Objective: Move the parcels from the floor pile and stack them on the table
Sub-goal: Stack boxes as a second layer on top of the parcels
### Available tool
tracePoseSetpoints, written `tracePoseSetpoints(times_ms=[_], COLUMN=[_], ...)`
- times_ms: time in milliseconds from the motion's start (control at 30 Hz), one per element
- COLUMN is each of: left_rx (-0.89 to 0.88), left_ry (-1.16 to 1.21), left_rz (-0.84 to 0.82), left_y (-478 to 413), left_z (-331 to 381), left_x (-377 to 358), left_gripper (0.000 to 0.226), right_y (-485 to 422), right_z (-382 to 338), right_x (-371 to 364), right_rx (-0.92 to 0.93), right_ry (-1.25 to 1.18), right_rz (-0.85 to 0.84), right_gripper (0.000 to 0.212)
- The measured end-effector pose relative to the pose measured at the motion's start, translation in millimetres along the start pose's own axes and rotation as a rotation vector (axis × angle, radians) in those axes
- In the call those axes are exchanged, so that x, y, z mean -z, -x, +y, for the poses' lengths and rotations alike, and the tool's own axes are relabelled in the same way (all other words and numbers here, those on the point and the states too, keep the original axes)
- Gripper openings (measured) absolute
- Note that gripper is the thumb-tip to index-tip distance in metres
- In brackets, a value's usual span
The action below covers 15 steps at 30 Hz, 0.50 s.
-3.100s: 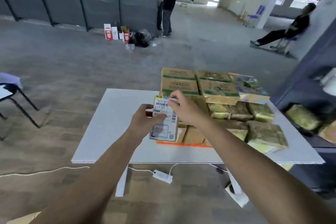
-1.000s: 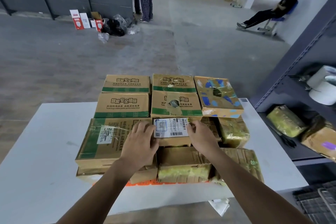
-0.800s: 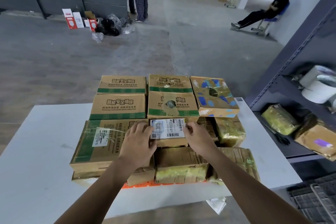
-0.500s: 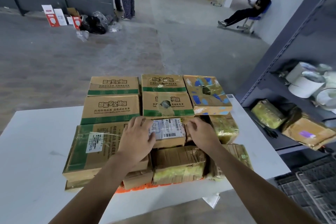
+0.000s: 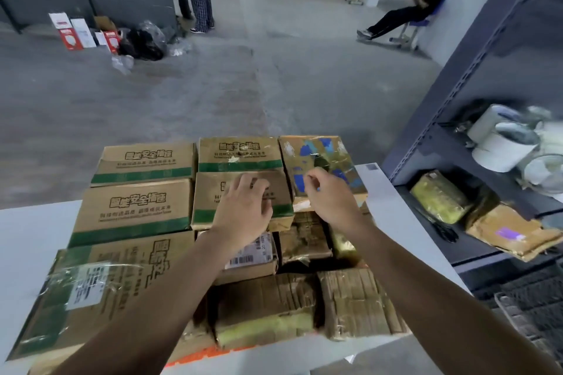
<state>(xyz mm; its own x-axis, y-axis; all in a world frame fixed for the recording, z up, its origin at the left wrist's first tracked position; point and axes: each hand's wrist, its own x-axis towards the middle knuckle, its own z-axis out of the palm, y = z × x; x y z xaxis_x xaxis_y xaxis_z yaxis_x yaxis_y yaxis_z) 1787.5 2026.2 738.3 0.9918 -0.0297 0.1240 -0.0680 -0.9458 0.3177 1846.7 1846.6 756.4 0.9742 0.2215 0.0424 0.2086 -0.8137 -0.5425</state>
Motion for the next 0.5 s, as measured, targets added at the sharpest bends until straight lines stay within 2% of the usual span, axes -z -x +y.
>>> tracePoseSetpoints(times_ms=[233, 333, 433, 500], left_rx=[0.073, 0.109, 0.114, 0.121], left_ry=[-0.070, -0.063, -0.071, -0.068], left_rz=[-0.046, -0.018, -0.014, -0.011], left_y=[-66.8, -84.1, -91.1, -91.5], left_z=[32.6, 35.3, 28.9, 22.3], left_x=[-26.7, -34.9, -46.4, -55.2], left_gripper=[0.047, 0.049, 0.058, 0.065], right_y=[-93.0, -126.3, -164.8, -191.0], right_z=[31.0, 40.4, 43.9, 42.4], right_x=[7.1, 2.2, -3.9, -4.5], right_rx=[0.158, 0.206, 0.275, 0.308], right_ry=[0.046, 0.065, 0.112, 0.181], right_rz=[-0.080, -0.106, -0.067, -0.105], right_gripper=[0.019, 0.021, 0.022, 0.025])
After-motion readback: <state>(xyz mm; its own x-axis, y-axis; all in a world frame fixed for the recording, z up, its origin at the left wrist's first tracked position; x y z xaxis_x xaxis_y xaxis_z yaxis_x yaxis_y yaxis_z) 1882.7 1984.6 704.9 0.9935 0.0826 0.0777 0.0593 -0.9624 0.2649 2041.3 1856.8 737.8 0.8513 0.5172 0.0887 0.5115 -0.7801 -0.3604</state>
